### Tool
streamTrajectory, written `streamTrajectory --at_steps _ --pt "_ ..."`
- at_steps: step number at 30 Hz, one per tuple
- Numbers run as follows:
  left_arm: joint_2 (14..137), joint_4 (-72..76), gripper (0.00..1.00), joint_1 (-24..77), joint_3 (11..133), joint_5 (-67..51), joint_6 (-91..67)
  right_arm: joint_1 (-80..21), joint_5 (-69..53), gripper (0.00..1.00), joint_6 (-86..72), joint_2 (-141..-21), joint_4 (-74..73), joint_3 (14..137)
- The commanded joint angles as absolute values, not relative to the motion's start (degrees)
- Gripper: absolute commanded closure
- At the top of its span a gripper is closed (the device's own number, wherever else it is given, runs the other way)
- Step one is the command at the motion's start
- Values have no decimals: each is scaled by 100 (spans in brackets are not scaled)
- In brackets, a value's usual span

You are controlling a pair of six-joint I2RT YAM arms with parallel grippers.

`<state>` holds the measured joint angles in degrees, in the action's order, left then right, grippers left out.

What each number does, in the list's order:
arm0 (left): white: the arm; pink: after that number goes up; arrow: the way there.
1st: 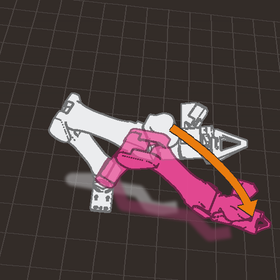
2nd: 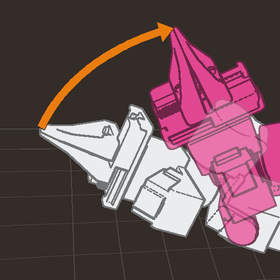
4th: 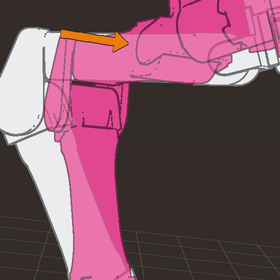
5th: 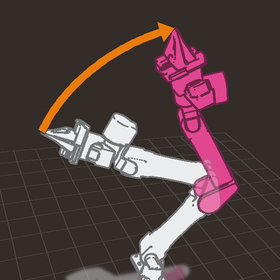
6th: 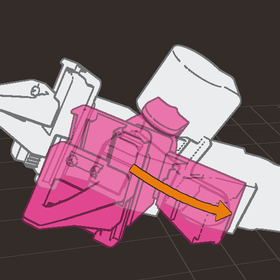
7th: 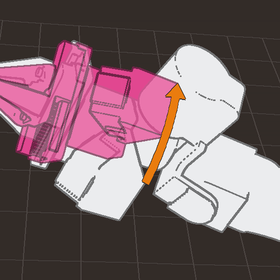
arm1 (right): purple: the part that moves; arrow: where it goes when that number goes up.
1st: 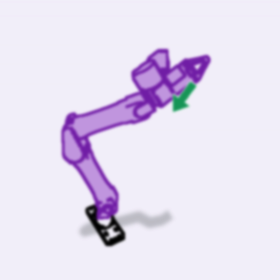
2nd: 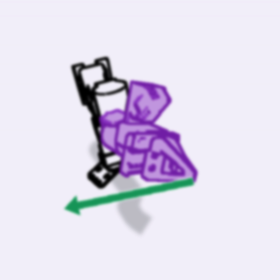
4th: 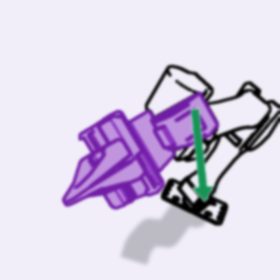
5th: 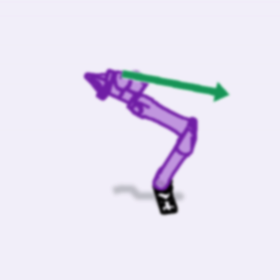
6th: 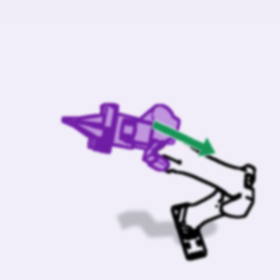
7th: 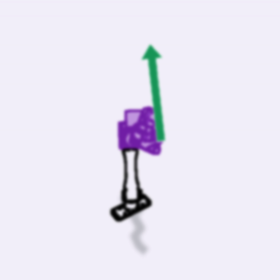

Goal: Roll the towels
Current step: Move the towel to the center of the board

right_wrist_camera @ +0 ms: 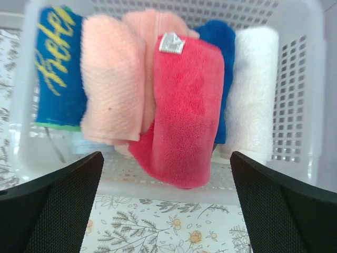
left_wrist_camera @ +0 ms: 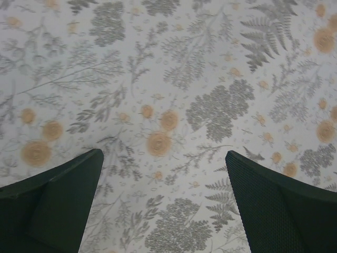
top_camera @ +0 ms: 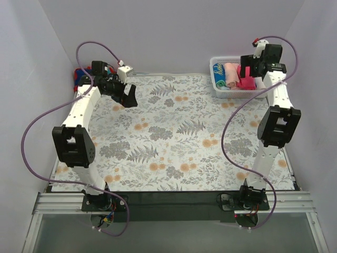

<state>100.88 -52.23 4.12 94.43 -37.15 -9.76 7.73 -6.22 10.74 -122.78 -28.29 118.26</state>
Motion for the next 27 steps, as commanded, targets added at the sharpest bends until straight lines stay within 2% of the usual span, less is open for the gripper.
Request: streamTrajectory --at_steps 1,8,16,19,22,27 --pt "10502 -5027 2 97 10323 -3323 -1125 747 -826 7 1142 -11593 -2882 11786" --pt "11653 -4335 2 -562 11442 -2436 -1028 519 -1344 2 1633 -10681 -3664 11339" --pt "13340 -3473 20 -1054 12954 -1514 -1151 106 -1837 2 2153 -9581 -4657 10047" --pt "13763 -2895 25 -1248 13061 -1389 -1458 79 -1828 2 2188 -9449 -4991 9914" --pt "14018 -2251 23 -1362 12955 -1022 -1512 79 -1670 2 2215 -9387 -5299 9853" --pt "14562 -1601 26 -1354 12902 -511 -643 70 -1538 2 2224 -9220 -5396 9686"
